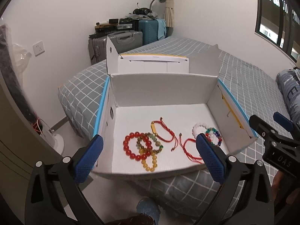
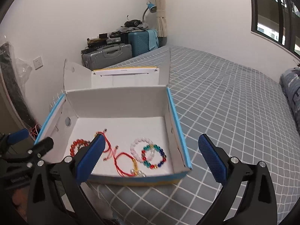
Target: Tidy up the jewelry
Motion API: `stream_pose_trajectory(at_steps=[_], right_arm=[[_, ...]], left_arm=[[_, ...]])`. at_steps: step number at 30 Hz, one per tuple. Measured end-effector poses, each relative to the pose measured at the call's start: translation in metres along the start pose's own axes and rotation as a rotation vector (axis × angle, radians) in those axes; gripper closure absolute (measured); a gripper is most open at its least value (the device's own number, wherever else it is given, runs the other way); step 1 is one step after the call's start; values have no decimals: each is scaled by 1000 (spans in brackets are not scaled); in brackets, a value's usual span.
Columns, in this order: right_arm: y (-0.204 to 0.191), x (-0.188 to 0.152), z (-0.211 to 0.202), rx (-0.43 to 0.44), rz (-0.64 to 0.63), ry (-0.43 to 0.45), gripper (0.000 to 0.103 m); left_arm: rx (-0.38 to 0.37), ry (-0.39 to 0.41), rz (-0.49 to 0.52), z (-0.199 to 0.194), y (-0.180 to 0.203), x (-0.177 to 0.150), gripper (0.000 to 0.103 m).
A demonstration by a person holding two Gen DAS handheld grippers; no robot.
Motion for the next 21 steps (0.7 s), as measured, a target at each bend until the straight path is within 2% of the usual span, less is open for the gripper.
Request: stream_pose_trajectory(at_steps=[8, 14, 18, 21], right_arm=[[1, -33, -11, 8, -13, -31, 8], [-4, -40, -21, 9, -10, -29, 8], [-2, -42, -17, 2, 4, -59, 8], [-1, -43, -14, -5, 3, -66, 8]], left_arm=[[8, -11, -8, -10, -2, -22, 6], [13, -27, 21, -12, 0, -35, 6], [27, -23, 70, -7, 5, -36, 6], [11, -18, 54, -6, 4, -35, 6]])
Point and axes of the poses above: each gripper's, at about its wrist camera, not at the fingertips, and z roughly the way its jaws point, y to its right, x to its top, the point moved 4 cm from there along z, roughly the way its jaws point, and after that the axes turned 1 degree about z, right-handed, at the moved point
